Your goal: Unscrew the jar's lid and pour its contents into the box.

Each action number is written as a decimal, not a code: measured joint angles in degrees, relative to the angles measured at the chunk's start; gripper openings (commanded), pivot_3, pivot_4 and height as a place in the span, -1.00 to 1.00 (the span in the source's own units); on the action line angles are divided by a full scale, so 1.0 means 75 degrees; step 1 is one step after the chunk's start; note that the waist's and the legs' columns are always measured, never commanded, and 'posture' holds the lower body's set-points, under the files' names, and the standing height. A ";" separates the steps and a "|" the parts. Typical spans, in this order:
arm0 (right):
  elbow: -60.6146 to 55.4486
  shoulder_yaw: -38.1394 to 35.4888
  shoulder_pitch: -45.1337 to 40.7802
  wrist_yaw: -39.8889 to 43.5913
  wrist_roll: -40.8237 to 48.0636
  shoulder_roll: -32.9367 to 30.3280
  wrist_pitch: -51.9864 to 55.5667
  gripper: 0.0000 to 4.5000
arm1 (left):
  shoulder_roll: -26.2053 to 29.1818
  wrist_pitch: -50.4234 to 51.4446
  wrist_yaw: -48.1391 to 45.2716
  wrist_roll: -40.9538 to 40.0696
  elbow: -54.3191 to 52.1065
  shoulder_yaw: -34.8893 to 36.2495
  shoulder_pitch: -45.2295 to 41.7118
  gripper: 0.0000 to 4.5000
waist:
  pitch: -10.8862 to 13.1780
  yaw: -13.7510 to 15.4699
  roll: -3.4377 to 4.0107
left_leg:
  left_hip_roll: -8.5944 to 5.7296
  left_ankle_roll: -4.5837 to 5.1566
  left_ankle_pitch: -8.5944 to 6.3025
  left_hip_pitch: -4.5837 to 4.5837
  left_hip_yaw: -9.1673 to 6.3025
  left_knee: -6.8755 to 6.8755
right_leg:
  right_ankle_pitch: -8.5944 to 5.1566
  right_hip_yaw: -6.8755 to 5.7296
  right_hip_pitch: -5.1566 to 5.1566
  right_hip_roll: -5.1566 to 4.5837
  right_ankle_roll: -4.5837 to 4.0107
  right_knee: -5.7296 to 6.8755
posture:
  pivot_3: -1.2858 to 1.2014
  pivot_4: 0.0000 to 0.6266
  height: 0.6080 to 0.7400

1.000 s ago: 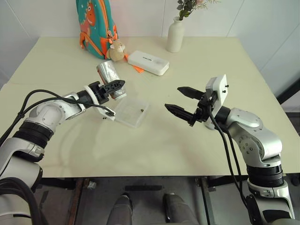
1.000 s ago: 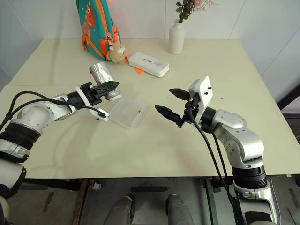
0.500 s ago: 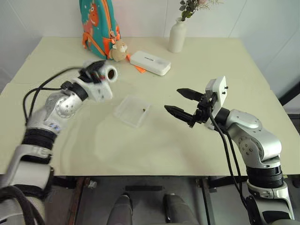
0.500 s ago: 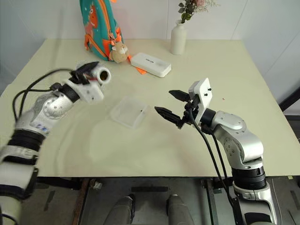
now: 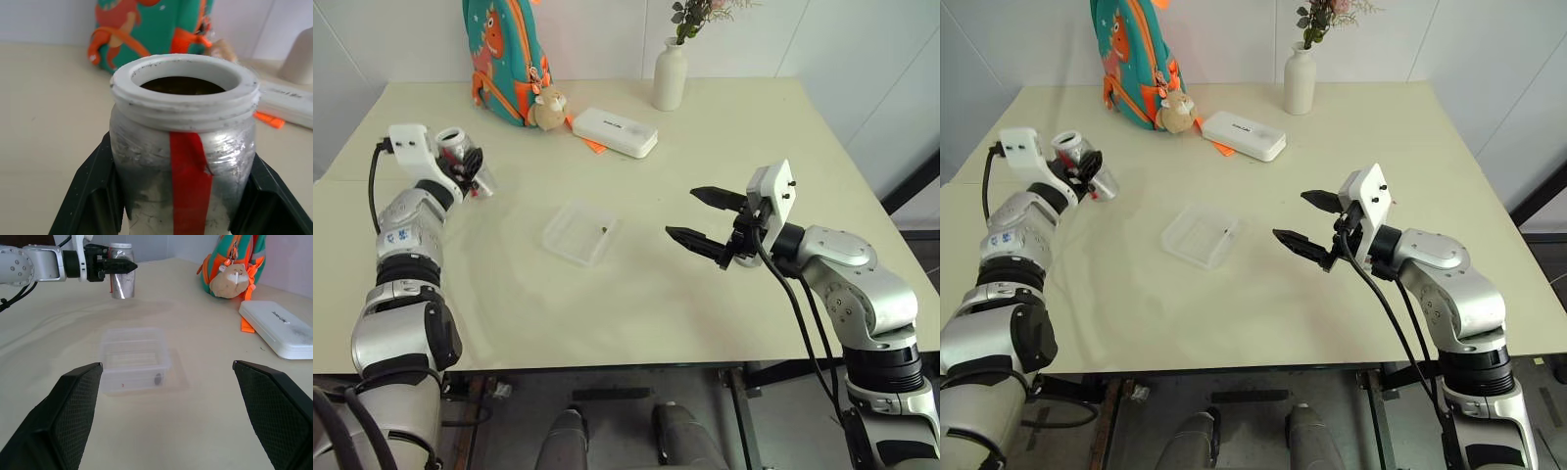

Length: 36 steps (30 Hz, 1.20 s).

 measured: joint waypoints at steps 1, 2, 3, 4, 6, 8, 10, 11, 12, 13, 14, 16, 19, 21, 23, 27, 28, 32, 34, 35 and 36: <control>-0.0019 0.0000 0.0005 -0.0007 0.0000 -0.0005 0.0003 0.99 | 0.0016 -0.0084 0.0091 -0.0013 0.0149 0.0117 0.0020 -0.05 | 0.0000 0.0005 0.0000 | 0.0000 0.0000 0.0000 -0.0001 0.0000 0.0001 | 0.0000 0.0001 0.0000 0.0000 0.0000 -0.0001 | 0.03 -0.52 1.00; -0.0061 -0.0002 0.0023 -0.0016 0.0000 -0.0018 0.0009 0.99 | 0.0051 -0.0199 0.0151 -0.0025 0.0273 0.0188 0.0061 -0.05 | 0.0000 0.0009 0.0000 | -0.0001 0.0000 0.0000 -0.0002 0.0000 0.0001 | 0.0000 0.0001 0.0000 -0.0001 0.0000 -0.0002 | 0.03 -0.52 1.00; -0.0106 -0.0004 0.0042 -0.0025 0.0001 -0.0037 0.0018 0.99 | 0.0085 -0.0369 0.0148 -0.0017 0.0289 0.0210 0.0152 -0.05 | 0.0000 0.0010 0.0000 | -0.0001 0.0000 0.0000 -0.0002 0.0001 0.0000 | 0.0000 0.0001 0.0000 -0.0001 0.0000 -0.0003 | 0.03 -0.52 1.00; -0.0156 -0.0012 0.0071 -0.0040 0.0001 -0.0070 0.0026 0.99 | 0.0130 -0.0551 0.0131 -0.0008 0.0306 0.0218 0.0253 -0.05 | 0.0000 0.0011 0.0000 | 0.0000 -0.0001 0.0000 -0.0002 0.0001 -0.0002 | 0.0000 0.0000 0.0000 -0.0001 0.0000 -0.0003 | 0.03 -0.52 1.00; -0.0245 -0.0043 0.0124 -0.0087 0.0001 -0.0100 0.0030 0.99 | 0.0164 -0.0725 0.0092 -0.0008 0.0410 0.0279 0.0317 -0.05 | 0.0000 0.0026 0.0000 | 0.0000 -0.0001 0.0000 -0.0001 0.0000 -0.0002 | 0.0000 -0.0001 0.0000 0.0000 0.0000 -0.0001 | 0.03 -0.52 1.00; -0.0274 -0.0043 0.0135 -0.0117 0.0003 -0.0100 0.0032 0.99 | 0.0172 -0.0858 -0.0012 0.0018 0.0501 0.0271 0.0331 -0.05 | 0.0000 0.0030 0.0000 | -0.0001 -0.0004 0.0002 -0.0001 0.0000 0.0000 | 0.0000 0.0000 0.0001 0.0000 0.0000 0.0001 | 0.03 -0.52 1.00; -0.0287 -0.0042 0.0152 -0.0133 0.0003 -0.0100 0.0032 0.99 | 0.0188 -0.0884 -0.0036 0.0063 0.0528 0.0247 0.0374 -0.05 | 0.0000 0.0029 -0.0001 | -0.0001 -0.0006 0.0004 0.0000 0.0000 0.0001 | 0.0001 0.0000 0.0002 0.0000 0.0000 0.0000 | 0.03 -0.52 1.00; -0.0289 -0.0043 0.0161 -0.0136 0.0003 -0.0100 0.0032 0.99 | 0.0207 -0.0881 -0.0035 0.0086 0.0542 0.0231 0.0418 -0.05 | -0.0001 0.0023 -0.0001 | -0.0001 -0.0007 0.0004 0.0001 0.0001 0.0001 | 0.0002 0.0001 0.0002 0.0000 0.0000 0.0000 | 0.03 -0.52 1.00; -0.0290 -0.0043 0.0175 -0.0137 0.0001 -0.0100 0.0031 1.00 | 0.0226 -0.0854 -0.0035 0.0119 0.0555 0.0184 0.0470 0.10 | 0.0000 0.0012 0.0000 | -0.0001 -0.0007 0.0004 0.0001 0.0001 0.0000 | 0.0002 0.0001 0.0002 0.0000 0.0000 0.0001 | 0.03 -0.52 1.00; -0.0290 -0.0042 0.0181 -0.0137 -0.0001 -0.0100 0.0031 1.00 | 0.0239 -0.0797 -0.0039 0.0157 0.0572 0.0157 0.0529 0.26 | 0.0000 0.0003 0.0000 | -0.0001 -0.0006 0.0004 0.0002 0.0001 -0.0001 | 0.0001 0.0001 0.0002 0.0000 0.0000 0.0001 | 0.03 -0.52 1.00; -0.0290 -0.0041 0.0182 -0.0136 -0.0008 -0.0101 0.0028 1.00 | 0.0249 -0.0754 -0.0062 0.0187 0.0579 0.0127 0.0581 0.37 | -0.0001 0.0001 0.0000 | 0.0000 -0.0006 0.0004 0.0003 0.0000 -0.0003 | 0.0001 0.0001 0.0002 0.0001 0.0000 0.0001 | 0.03 -0.52 1.00; -0.0290 -0.0035 0.0181 -0.0127 -0.0043 -0.0101 0.0019 1.00 | 0.0274 -0.0642 -0.0133 0.0253 0.0583 0.0086 0.0684 0.62 | -0.0001 0.0005 -0.0001 | 0.0000 -0.0007 0.0004 0.0002 0.0000 -0.0003 | 0.0001 0.0001 0.0001 0.0001 0.0000 0.0000 | 0.03 -0.52 1.00; -0.0290 -0.0033 0.0181 -0.0089 -0.0052 -0.0101 0.0002 1.00 | 0.0432 -0.0562 -0.0188 0.0318 0.0582 0.0052 0.0841 0.98 | -0.0001 -0.0003 -0.0001 | 0.0000 -0.0006 0.0004 0.0002 0.0001 -0.0004 | 0.0001 0.0002 0.0001 0.0001 0.0000 -0.0001 | 0.03 -0.52 1.00; -0.0289 -0.0033 0.0181 -0.0035 -0.0057 -0.0104 -0.0039 1.00 | 0.0562 -0.0536 -0.0193 0.0320 0.0583 0.0063 0.0893 0.98 | 0.0000 0.0004 -0.0001 | 0.0000 -0.0006 0.0004 0.0002 0.0000 -0.0004 | 0.0001 0.0000 0.0001 0.0001 0.0000 0.0000 | 0.03 -0.52 1.00; -0.0289 -0.0009 0.0181 0.0077 -0.0058 -0.0108 -0.0139 1.00 | 0.0678 -0.0478 -0.0223 0.0320 0.0569 0.0095 0.0892 0.98 | -0.0001 0.0017 -0.0001 | 0.0000 -0.0007 0.0004 0.0002 0.0000 -0.0003 | 0.0001 0.0000 0.0002 0.0001 0.0000 -0.0001 | 0.03 -0.52 1.00; -0.0287 0.0117 0.0179 0.0423 -0.0115 -0.0215 -0.0330 1.00 | 0.0838 -0.0341 -0.0577 0.0352 0.0423 0.0019 0.0963 0.98 | -0.0001 0.0020 -0.0001 | -0.0001 -0.0007 0.0004 0.0002 0.0000 -0.0004 | 0.0001 0.0000 0.0002 0.0000 0.0000 -0.0002 | 0.03 -0.52 1.00; -0.0280 0.0185 0.0181 0.0570 -0.0125 -0.0260 -0.0394 1.00 | 0.0893 -0.0318 -0.0745 0.0372 0.0282 -0.0055 0.1065 0.98 | -0.0001 0.0007 -0.0001 | -0.0001 -0.0007 0.0004 0.0002 0.0001 -0.0007 | 0.0001 0.0001 0.0002 0.0000 0.0000 -0.0003 | 0.03 -0.52 1.00; -0.0252 0.0297 0.0172 0.1057 -0.0151 -0.0361 -0.0655 1.00 | 0.1062 -0.0284 -0.1233 0.0503 -0.0183 -0.0280 0.1456 0.98 | -0.0001 -0.0008 -0.0001 | 0.0001 -0.0007 0.0004 0.0004 0.0001 -0.0013 | 0.0001 0.0001 0.0001 0.0001 0.0000 -0.0006 | 0.03 -0.52 1.00; -0.0217 0.0339 0.0162 0.1261 -0.0213 -0.0417 -0.0814 1.00 | 0.1157 -0.0214 -0.1470 0.0505 -0.0550 -0.0338 0.1753 0.98 | -0.0001 -0.0003 -0.0001 | 0.0001 -0.0007 0.0004 0.0005 0.0001 -0.0015 | 0.0001 0.0002 0.0001 0.0001 0.0000 -0.0007 | 0.03 -0.52 1.00; -0.0203 0.0373 0.0155 0.1340 -0.0237 -0.0426 -0.0876 1.00 | 0.1195 -0.0124 -0.1568 0.0493 -0.0784 -0.0336 0.1928 0.98 | -0.0001 -0.0001 -0.0001 | 0.0002 -0.0007 0.0004 0.0005 0.0001 -0.0015 | 0.0001 0.0001 0.0001 0.0000 0.0000 -0.0007 | 0.03 -0.52 1.00; -0.0188 0.0426 0.0146 0.1396 -0.0280 -0.0429 -0.0948 1.00 | 0.1227 -0.0050 -0.1638 0.0486 -0.1018 -0.0334 0.2112 0.98 | -0.0001 -0.0002 -0.0001 | 0.0002 -0.0007 0.0004 0.0005 0.0002 -0.0015 | 0.0001 0.0003 0.0001 0.0000 0.0000 -0.0007 | 0.03 -0.52 1.00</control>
